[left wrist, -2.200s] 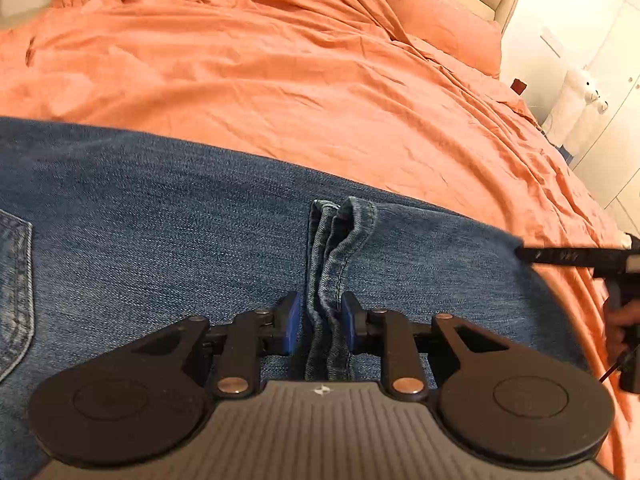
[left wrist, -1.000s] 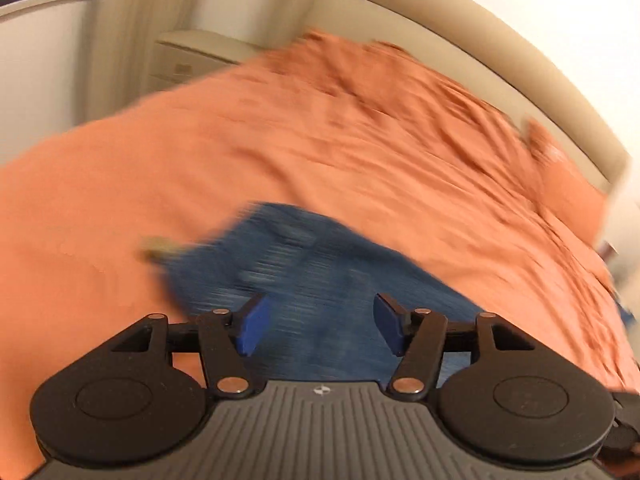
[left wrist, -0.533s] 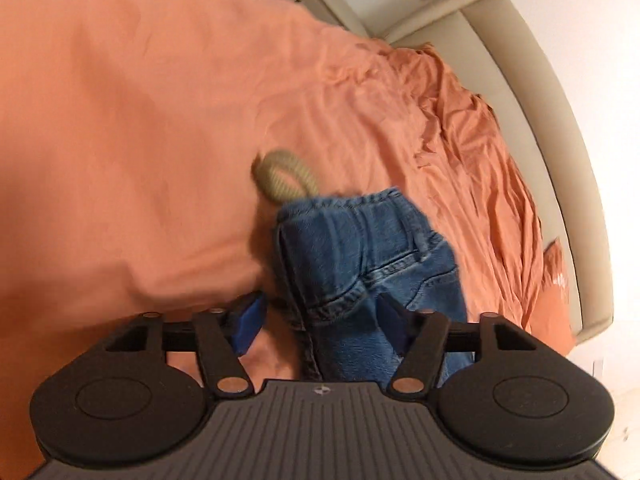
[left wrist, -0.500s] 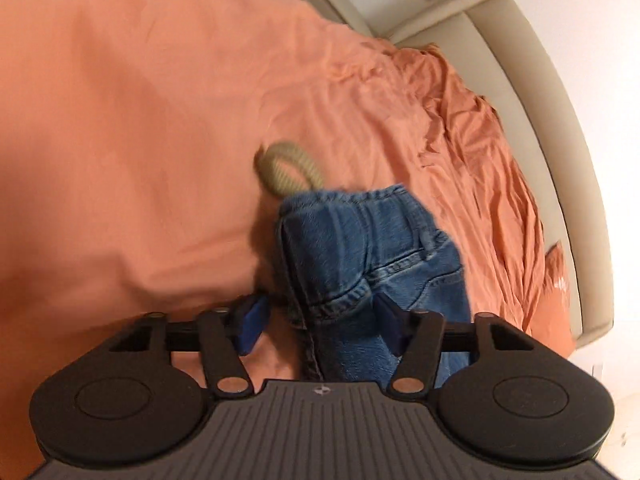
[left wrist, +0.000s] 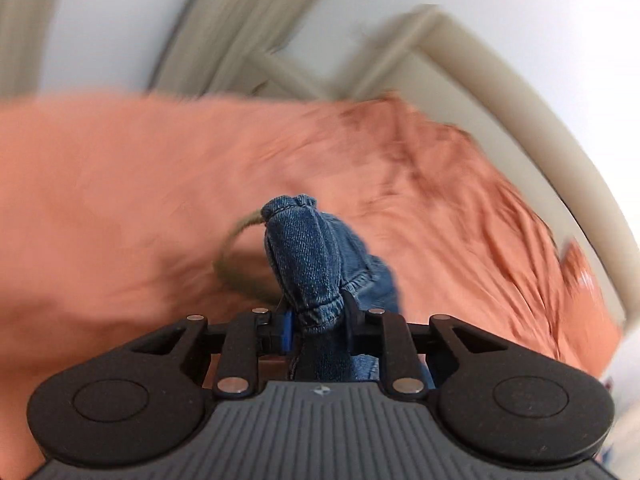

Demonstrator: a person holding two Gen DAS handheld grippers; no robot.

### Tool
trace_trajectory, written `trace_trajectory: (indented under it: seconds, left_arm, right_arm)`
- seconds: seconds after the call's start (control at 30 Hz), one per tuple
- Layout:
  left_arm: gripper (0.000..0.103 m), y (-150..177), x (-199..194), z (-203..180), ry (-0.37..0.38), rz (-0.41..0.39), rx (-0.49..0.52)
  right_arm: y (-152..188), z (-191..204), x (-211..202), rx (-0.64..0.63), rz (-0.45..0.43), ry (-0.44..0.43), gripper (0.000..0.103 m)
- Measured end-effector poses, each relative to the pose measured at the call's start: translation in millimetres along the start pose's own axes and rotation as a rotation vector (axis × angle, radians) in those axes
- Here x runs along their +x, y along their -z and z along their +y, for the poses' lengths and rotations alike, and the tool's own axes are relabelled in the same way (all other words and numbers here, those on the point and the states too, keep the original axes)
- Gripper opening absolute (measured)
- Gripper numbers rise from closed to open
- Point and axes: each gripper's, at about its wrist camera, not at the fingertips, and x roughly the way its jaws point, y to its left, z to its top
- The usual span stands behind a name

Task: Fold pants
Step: 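Lift the waistband and fold it over onto the jeans with the left tool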

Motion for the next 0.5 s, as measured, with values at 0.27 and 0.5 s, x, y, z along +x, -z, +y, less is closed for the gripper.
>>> trace_trajectory:
  seconds: [0.27,0.5]
  left_arm:
    - [0.022,74,-49,-146,0.105,0.006,0.477]
    - [0.023,201,-46,-212,0.134,0.121,0.882]
  right_arm:
    - [37,-43,-53,0.141,-0.026,0.096,0.037]
    - [93,-72,-93,0.305,-0.064,0.119,0.037]
